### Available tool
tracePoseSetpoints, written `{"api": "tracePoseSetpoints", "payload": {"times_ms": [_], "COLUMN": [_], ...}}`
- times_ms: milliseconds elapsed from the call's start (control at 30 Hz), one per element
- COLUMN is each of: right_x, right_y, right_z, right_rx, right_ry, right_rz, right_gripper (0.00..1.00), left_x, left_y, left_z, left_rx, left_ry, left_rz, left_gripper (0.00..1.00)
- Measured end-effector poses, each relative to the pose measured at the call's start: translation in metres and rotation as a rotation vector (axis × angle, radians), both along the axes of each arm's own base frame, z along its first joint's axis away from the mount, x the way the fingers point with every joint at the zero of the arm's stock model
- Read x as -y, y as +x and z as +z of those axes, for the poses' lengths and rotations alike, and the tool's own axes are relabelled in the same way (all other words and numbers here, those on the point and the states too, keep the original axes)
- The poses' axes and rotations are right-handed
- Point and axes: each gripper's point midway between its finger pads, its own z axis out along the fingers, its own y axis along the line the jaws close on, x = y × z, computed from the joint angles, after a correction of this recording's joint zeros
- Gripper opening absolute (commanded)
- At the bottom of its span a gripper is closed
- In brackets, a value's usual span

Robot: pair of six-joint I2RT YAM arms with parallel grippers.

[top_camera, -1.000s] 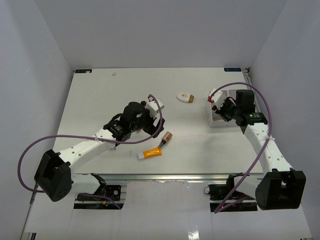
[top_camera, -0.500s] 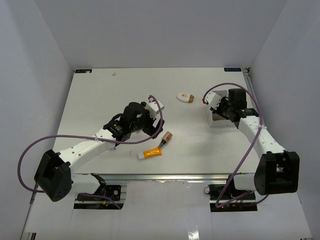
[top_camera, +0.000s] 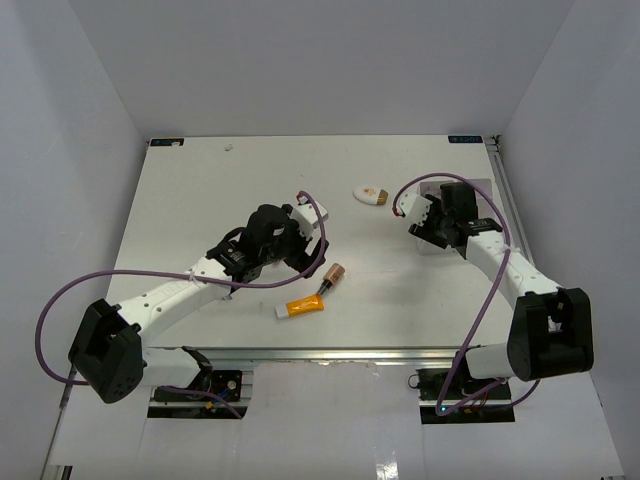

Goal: Organize the makeup

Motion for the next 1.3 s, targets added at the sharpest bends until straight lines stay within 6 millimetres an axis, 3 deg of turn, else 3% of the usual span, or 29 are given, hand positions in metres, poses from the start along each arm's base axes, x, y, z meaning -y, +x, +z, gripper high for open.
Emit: {"api": "tracePoseSetpoints", "payload": {"times_ms": [133, 267, 467, 600, 733, 933, 1133, 1300], "right_x": [0.000, -0.008, -0.034, -0.055, -0.088, -0.136, -0.152, -0.158], "right_y": [-0.004, -0.010, -0.018, -0.026, -0.049, -0.092, -0.127, -0.154], "right_z": [0.003, 0.020, 0.054, 0.059, 0.057, 0.068, 0.066, 0.053], "right_rx": [0.006, 0.033, 0.050, 0.004, -0.113, -0.305, -0.404, -0.396], "right_ry": [0.008, 0.075, 0.252, 0.381, 0.557, 0.819, 0.899, 0.816], "right_rz": [-0.006, 0.003, 0.034, 0.065, 0.146, 0.336, 0.525, 0.735], "right_gripper": [0.62, 0.62, 0.57, 0.55, 0.57, 0.68, 0.80, 0.84], "left_x": [0.000, 0.000, 0.000, 0.000, 0.000, 0.001, 0.000, -0.001], "left_y": [0.000, 0.000, 0.000, 0.000, -0.001, -0.002, -0.004, -0.004], "left_z": [0.000, 0.000, -0.002, -0.003, -0.003, -0.006, -0.015, -0.024], "left_rx": [0.000, -0.001, -0.005, -0.007, -0.009, -0.021, -0.050, -0.089], "left_ry": [0.000, 0.001, 0.004, 0.006, 0.006, 0.009, 0.023, 0.034], "left_rz": [0.000, 0.000, 0.000, 0.000, -0.002, -0.010, -0.007, 0.020], "left_gripper": [0.98, 0.98, 0.98, 0.98, 0.98, 0.98, 0.98, 0.98]}}
